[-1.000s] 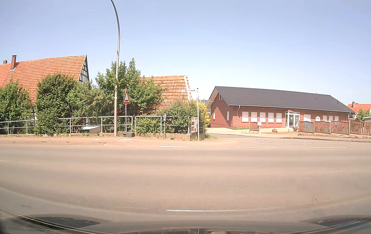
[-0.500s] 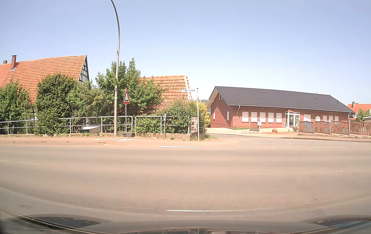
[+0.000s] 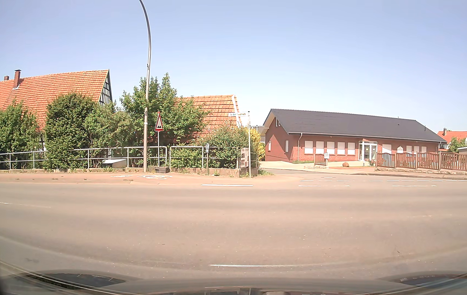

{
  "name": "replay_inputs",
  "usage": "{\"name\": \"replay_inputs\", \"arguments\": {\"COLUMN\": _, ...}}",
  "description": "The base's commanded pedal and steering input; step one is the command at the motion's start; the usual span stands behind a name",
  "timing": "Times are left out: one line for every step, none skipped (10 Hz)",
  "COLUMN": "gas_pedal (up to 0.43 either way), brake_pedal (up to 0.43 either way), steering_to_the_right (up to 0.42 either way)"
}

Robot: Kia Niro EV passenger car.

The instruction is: Follow the waypoints while adhering to traffic rules and regulations

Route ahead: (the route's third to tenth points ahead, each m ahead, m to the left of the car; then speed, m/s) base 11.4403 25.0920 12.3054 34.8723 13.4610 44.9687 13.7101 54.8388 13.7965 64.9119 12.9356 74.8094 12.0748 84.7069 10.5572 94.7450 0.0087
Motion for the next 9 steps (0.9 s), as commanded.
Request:
{"name": "replay_inputs", "arguments": {"gas_pedal": 0.0, "brake_pedal": 0.195, "steering_to_the_right": -0.008}}
{"name": "replay_inputs", "arguments": {"gas_pedal": 0.0, "brake_pedal": 0.195, "steering_to_the_right": -0.008}}
{"name": "replay_inputs", "arguments": {"gas_pedal": 0.0, "brake_pedal": 0.183, "steering_to_the_right": -0.008}}
{"name": "replay_inputs", "arguments": {"gas_pedal": 0.0, "brake_pedal": 0.183, "steering_to_the_right": -0.008}}
{"name": "replay_inputs", "arguments": {"gas_pedal": 0.0, "brake_pedal": 0.183, "steering_to_the_right": -0.008}}
{"name": "replay_inputs", "arguments": {"gas_pedal": 0.0, "brake_pedal": 0.183, "steering_to_the_right": -0.008}}
{"name": "replay_inputs", "arguments": {"gas_pedal": 0.0, "brake_pedal": 0.195, "steering_to_the_right": -0.008}}
{"name": "replay_inputs", "arguments": {"gas_pedal": 0.0, "brake_pedal": 0.201, "steering_to_the_right": -0.008}}
{"name": "replay_inputs", "arguments": {"gas_pedal": 0.0, "brake_pedal": 0.207, "steering_to_the_right": -0.008}}
